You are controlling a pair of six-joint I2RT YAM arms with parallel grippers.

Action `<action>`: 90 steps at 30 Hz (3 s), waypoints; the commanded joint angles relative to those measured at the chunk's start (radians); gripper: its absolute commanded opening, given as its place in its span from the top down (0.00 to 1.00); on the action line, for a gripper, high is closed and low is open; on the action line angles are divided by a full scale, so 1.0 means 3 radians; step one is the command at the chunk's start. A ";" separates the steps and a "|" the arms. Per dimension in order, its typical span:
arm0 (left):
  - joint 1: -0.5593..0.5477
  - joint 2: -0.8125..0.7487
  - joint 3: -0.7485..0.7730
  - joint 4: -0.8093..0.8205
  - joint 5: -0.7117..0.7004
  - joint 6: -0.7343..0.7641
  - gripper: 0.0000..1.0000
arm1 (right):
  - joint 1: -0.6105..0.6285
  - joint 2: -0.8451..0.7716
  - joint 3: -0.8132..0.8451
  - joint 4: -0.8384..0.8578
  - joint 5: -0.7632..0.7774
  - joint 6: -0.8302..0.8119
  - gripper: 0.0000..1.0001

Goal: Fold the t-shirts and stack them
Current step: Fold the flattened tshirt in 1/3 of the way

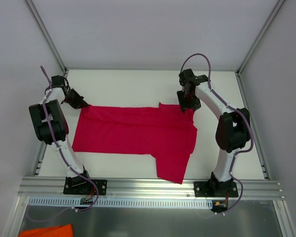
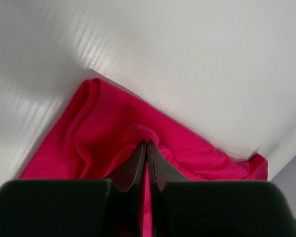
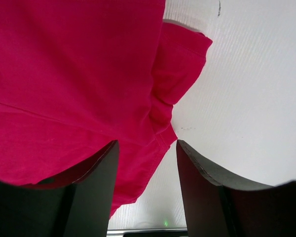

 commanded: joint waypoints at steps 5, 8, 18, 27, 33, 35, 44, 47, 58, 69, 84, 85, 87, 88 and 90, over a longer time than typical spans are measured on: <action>-0.0088 -0.0532 -0.0051 -0.0145 0.0390 0.0073 1.00 | 0.0092 0.0134 0.0204 -0.0067 -0.0084 0.0006 0.46; -0.0160 -0.0737 -0.0342 -0.0098 0.0483 0.0083 1.00 | 0.0102 0.0180 0.0281 -0.0098 -0.0079 0.0001 0.46; -0.0303 -0.1467 -0.1074 -0.0579 0.0325 0.0129 1.00 | 0.0148 0.0308 0.0511 -0.0185 -0.0095 0.0067 0.48; -0.0308 -0.2020 -0.1376 -0.0962 -0.0217 0.0134 1.00 | 0.0179 0.0354 0.0563 -0.0236 -0.0084 0.0067 0.50; -0.0303 -0.2082 -0.1346 -0.1213 -0.0764 0.0155 1.00 | 0.0189 0.0333 0.0517 -0.0236 -0.0095 0.0067 0.50; -0.0303 -0.2067 -0.1340 -0.1228 -0.0886 0.0180 1.00 | 0.0199 0.0328 0.0491 -0.0236 -0.0095 0.0067 0.50; -0.0298 -0.1975 -0.1335 -0.1172 -0.1015 0.0139 0.38 | 0.0199 0.0343 0.0460 -0.0195 -0.0135 0.0067 0.49; -0.0298 -0.1980 -0.1284 -0.1070 -0.0918 0.0114 0.13 | 0.0204 0.0512 0.0675 -0.0272 -0.0289 0.0077 0.49; -0.0410 -0.1337 -0.0794 -0.0410 -0.0013 -0.0039 0.12 | 0.0220 0.0947 0.1340 -0.0359 -0.0693 0.0042 0.48; -0.0436 -0.0829 -0.0354 -0.0691 -0.0319 -0.0045 0.33 | 0.0240 0.0784 0.1177 -0.0348 -0.0601 -0.0055 0.48; -0.0456 -0.1432 -0.0732 -0.1177 -0.0739 0.0073 0.36 | 0.0235 0.0354 0.0905 -0.0348 -0.0386 -0.0055 0.48; -0.0451 -0.1453 -0.0762 -0.1182 -0.0698 0.0073 0.35 | 0.0230 0.0328 0.0900 -0.0353 -0.0381 -0.0050 0.48; -0.0456 -0.1479 -0.0849 -0.1223 -0.0570 0.0083 0.35 | 0.0235 0.0318 0.0890 -0.0369 -0.0361 -0.0050 0.48; -0.0456 -0.1484 -0.0875 -0.1233 -0.0514 0.0088 0.35 | 0.0235 0.0318 0.0875 -0.0369 -0.0361 -0.0050 0.47; -0.0462 -0.1499 -0.0957 -0.1289 -0.0402 0.0104 0.35 | 0.0235 0.0318 0.0839 -0.0374 -0.0361 -0.0035 0.48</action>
